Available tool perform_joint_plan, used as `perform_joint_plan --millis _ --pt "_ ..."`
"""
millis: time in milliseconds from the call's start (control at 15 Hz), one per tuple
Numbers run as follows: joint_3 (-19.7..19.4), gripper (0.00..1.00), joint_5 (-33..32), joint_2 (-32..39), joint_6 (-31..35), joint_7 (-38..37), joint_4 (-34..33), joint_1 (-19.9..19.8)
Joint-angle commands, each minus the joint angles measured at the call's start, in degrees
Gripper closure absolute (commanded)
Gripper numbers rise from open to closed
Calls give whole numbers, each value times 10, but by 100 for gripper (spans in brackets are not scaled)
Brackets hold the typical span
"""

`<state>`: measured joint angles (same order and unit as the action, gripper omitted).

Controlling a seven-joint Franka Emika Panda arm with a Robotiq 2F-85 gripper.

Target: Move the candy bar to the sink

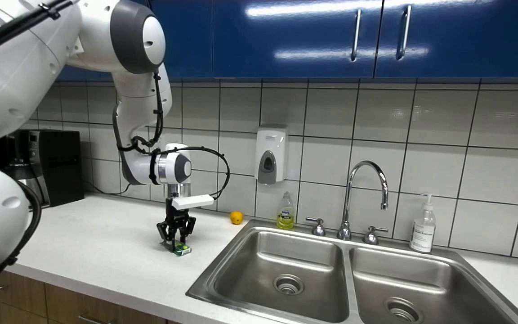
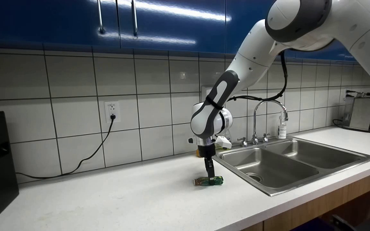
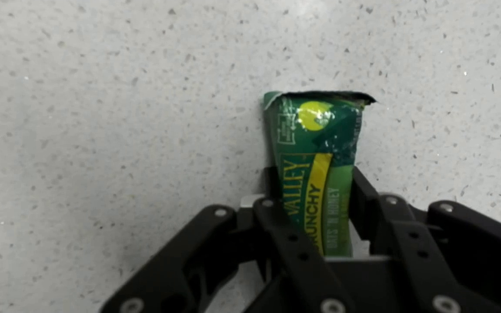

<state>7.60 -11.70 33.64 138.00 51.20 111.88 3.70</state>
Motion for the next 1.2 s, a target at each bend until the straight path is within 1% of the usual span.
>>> perform_joint_plan --millis 0,467,867,1000,1133 --pt "5 86 -11 6 -25 10 -19 -4" --pt "2 86 -19 -9 -39 3 -28 5" --pt "2 86 -32 -30 -34 1 -27 10" --pt "4 86 -27 -37 -33 1 -24 7" --pt "3 86 -17 -43 -31 -17 -19 6"
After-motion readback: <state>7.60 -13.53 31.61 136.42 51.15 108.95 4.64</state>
